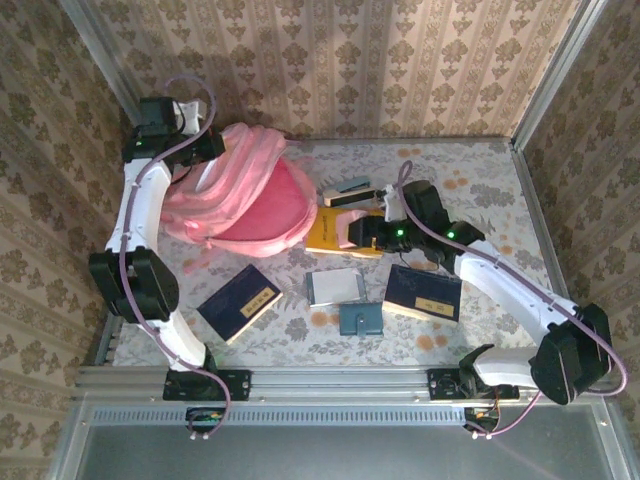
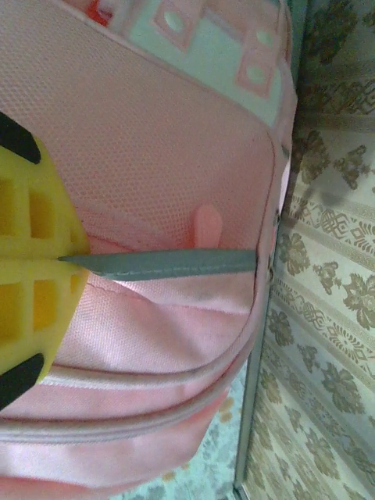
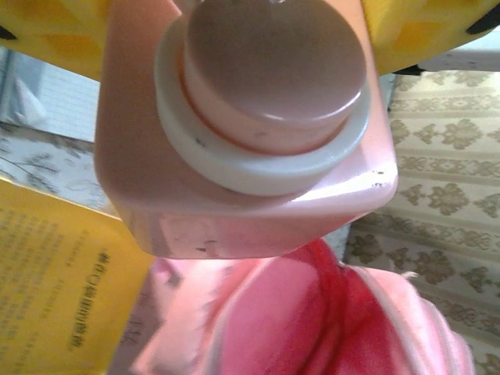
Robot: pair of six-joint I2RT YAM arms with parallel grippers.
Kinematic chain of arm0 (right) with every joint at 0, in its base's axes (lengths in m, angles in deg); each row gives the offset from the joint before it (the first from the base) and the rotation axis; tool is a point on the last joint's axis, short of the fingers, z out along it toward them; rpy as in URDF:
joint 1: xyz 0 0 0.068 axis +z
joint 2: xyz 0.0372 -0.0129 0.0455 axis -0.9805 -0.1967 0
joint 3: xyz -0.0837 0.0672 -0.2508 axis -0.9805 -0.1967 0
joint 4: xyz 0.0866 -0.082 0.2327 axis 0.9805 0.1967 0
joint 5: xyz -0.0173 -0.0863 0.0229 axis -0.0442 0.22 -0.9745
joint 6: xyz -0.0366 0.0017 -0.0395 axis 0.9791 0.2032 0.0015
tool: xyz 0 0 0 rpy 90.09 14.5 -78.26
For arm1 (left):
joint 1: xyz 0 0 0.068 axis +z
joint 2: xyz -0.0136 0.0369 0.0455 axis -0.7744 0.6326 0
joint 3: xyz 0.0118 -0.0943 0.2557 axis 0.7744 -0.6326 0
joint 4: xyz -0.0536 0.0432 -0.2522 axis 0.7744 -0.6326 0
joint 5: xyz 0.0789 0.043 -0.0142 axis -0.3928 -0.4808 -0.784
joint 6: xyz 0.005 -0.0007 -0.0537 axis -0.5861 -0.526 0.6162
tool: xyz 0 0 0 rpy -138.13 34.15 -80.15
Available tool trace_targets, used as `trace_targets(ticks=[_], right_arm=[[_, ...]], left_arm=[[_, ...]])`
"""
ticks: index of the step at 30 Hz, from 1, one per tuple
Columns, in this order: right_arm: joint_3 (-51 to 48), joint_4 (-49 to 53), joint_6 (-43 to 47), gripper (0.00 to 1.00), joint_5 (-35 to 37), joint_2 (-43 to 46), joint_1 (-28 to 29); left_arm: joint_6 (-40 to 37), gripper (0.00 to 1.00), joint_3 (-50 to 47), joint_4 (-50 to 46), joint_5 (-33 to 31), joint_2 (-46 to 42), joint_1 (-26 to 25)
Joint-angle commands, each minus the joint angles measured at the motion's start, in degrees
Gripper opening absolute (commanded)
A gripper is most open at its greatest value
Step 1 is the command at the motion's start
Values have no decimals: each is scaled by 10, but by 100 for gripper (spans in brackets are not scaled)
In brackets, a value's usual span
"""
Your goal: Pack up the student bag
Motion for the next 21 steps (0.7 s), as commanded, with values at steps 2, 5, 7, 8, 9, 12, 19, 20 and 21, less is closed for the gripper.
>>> trace_targets(ticks=[2, 5, 7, 8, 9, 12, 19, 20, 21], right_arm=[[62, -72, -51, 16, -31, -49, 15], [99, -117, -80, 17, -29, -112, 22], [131, -140, -96, 17, -26, -160, 24], [145, -163, -110, 17, -27, -187, 24], [161, -186, -123, 17, -27, -216, 24], [232, -214, -135, 17, -41, -304, 28], [429, -159, -102, 18, -53, -456, 28], [460, -139, -97, 18, -60, -478, 29], [489, -121, -96, 18, -74, -497, 30]], left_arm=[[87, 0, 25, 75, 68, -29, 8], [86, 0, 29, 75, 83, -33, 9], [87, 0, 21, 84, 103, -40, 10], [88, 0, 16, 92, 116, -43, 10], [90, 0, 9, 101, 127, -46, 11], [87, 0, 1, 116, 167, -51, 13], [78, 0, -6, 141, 231, -68, 17], [76, 0, -6, 144, 240, -70, 18], [77, 0, -5, 145, 243, -71, 17]])
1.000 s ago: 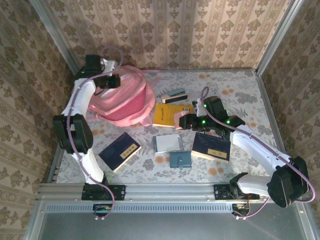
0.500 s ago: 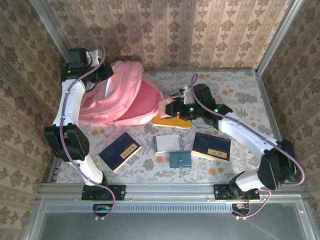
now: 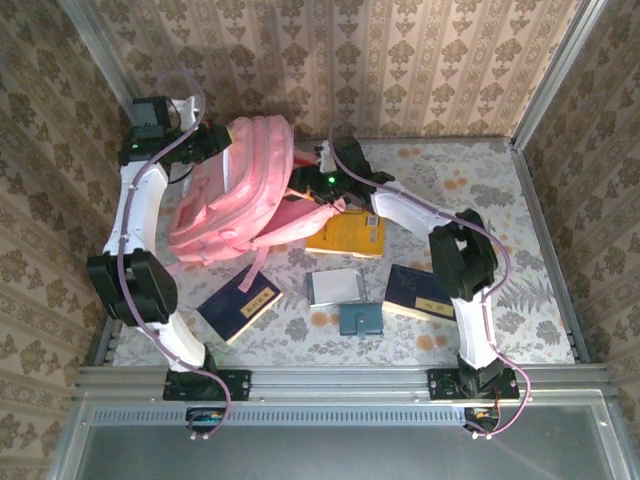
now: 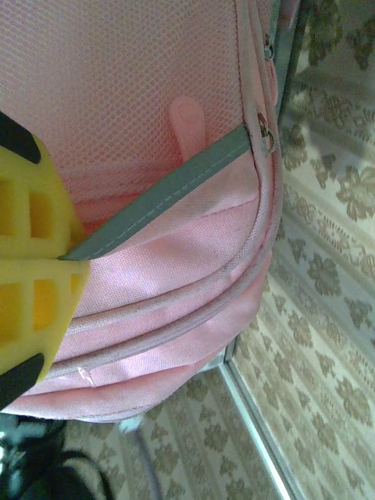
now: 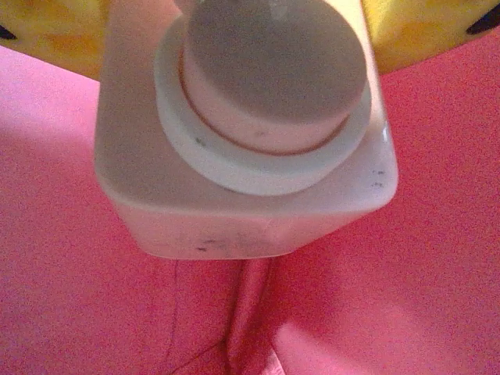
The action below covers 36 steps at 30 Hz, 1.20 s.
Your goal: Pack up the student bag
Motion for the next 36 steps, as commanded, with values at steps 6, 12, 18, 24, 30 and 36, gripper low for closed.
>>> trace_targets(ticks=[6, 12, 18, 24, 30, 36], right_arm=[[219, 120, 23, 23, -34, -133, 52], [296, 88, -73, 32, 54, -209, 96], [516, 262, -36, 88, 124, -309, 116], [539, 302, 14, 100, 116, -292, 116], [534, 373, 109, 100, 172, -241, 121], [398, 362, 157, 100, 273, -133, 120]], left_arm=[[42, 0, -10, 160, 112, -60, 4], [81, 0, -19, 213, 143, -56, 3], [74, 0, -17, 201, 133, -58, 8], [80, 0, -34, 202, 115, -64, 32], [107, 0, -73, 229, 99, -75, 66], [107, 0, -77, 223, 84, -79, 75]])
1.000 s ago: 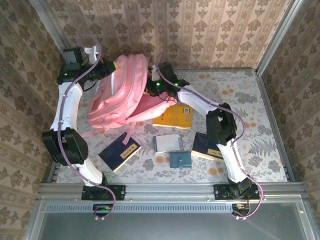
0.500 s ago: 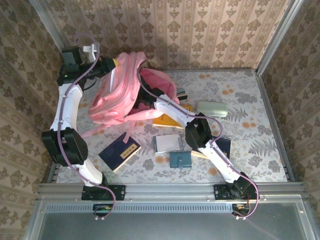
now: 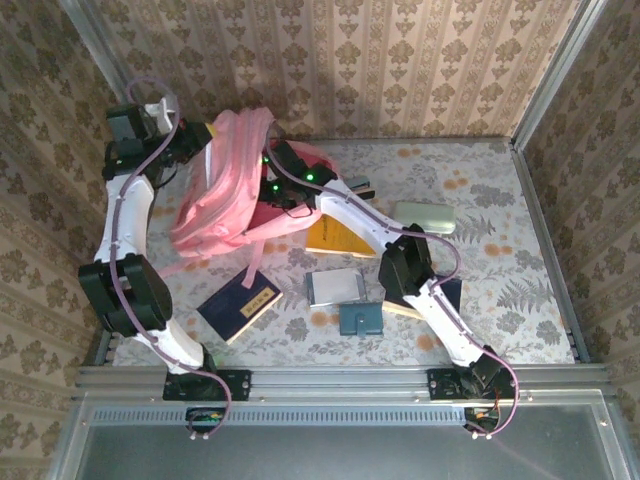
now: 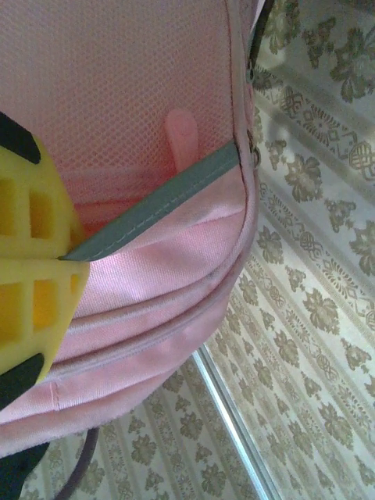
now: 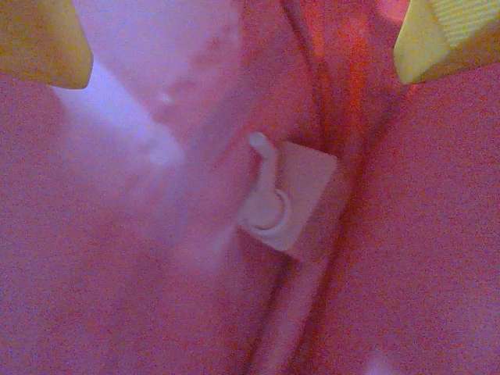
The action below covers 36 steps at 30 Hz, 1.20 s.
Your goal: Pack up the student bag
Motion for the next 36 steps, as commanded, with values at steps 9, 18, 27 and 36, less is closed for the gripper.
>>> trace_targets(ticks=[9, 18, 27, 36], right_arm=[[-246, -68, 70, 98, 55, 226, -25], [-415, -65, 164, 98, 73, 408, -47], [-459, -107, 114, 97, -2, 452, -59], [-485, -361, -72, 100, -189, 444, -109]], left_arm=[[-2, 0, 9, 55, -2, -50, 9], [-47, 0, 24, -4, -41, -42, 8], [-117, 0, 132, -84, -41, 3, -63], [-159, 0, 224, -132, -118, 30, -97]])
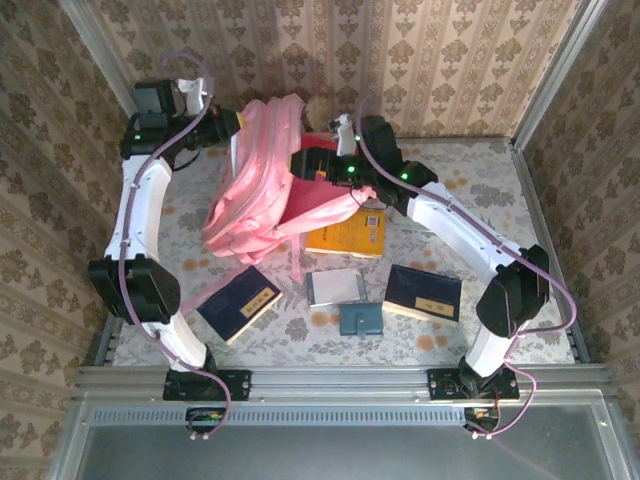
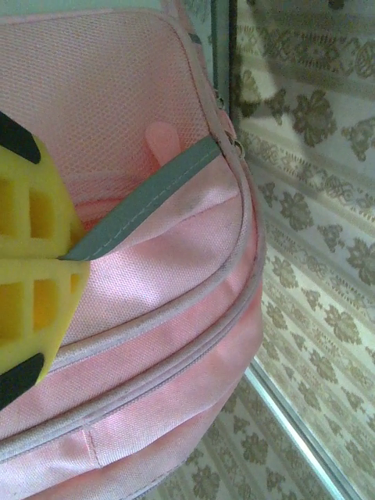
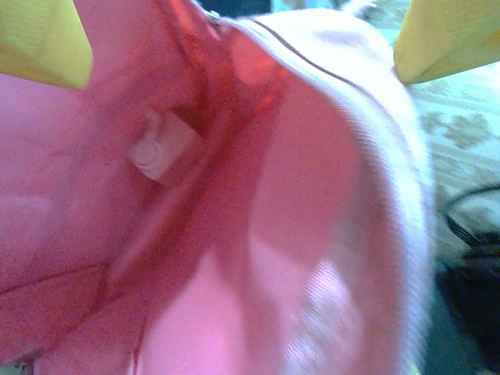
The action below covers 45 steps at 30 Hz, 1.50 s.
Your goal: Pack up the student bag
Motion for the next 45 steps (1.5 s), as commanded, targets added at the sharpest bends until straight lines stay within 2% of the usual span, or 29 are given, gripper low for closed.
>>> trace_targets(ticks=[1, 4, 7, 10, 14, 17, 20, 24, 28, 31, 34, 38, 40, 41, 45], right_arm=[[9, -112, -62, 100, -78, 1, -7], [12, -115, -40, 100, -105, 12, -8], [25, -64, 12, 100, -132, 21, -10], [30, 17, 66, 100, -104, 35, -19], [28, 130, 112, 100, -21, 52, -36], [39, 247, 161, 100, 110, 55, -40], [17, 306, 169, 100, 214, 61, -50], [-33, 343, 176, 100, 240, 68, -69], [-85, 345, 155, 100, 261, 68, -93], [-102, 347, 109, 100, 299, 58, -128], [-78, 375, 53, 99, 347, 32, -150], [-13, 474, -74, 98, 430, -38, -175], [4, 496, -119, 98, 418, -72, -200], [5, 472, -106, 98, 392, -83, -213], [-8, 297, 102, 100, 265, -100, -243]], left_arm=[[-40, 0, 60, 40, -42, -9, 8], [-64, 0, 90, 16, -97, -3, 10], [-96, 0, 111, -19, -146, 5, 11], [-100, 0, 100, -19, -171, 4, 13], [-103, 0, 66, -16, -176, 3, 4], [-111, 0, 18, -8, -184, -5, -11], [-110, 0, -35, 6, -192, -19, -23], [-91, 0, -90, 31, -193, -39, -22], [-51, 0, -129, 59, -189, -55, -14], [6, 0, -175, 103, -170, -74, 2], [52, 0, -221, 144, -160, -91, 12], [68, 0, -257, 168, -154, -106, 15], [74, 0, -276, 186, -153, -112, 15], [76, 0, -284, 192, -150, -113, 16], [81, 0, -296, 205, -142, -114, 17]])
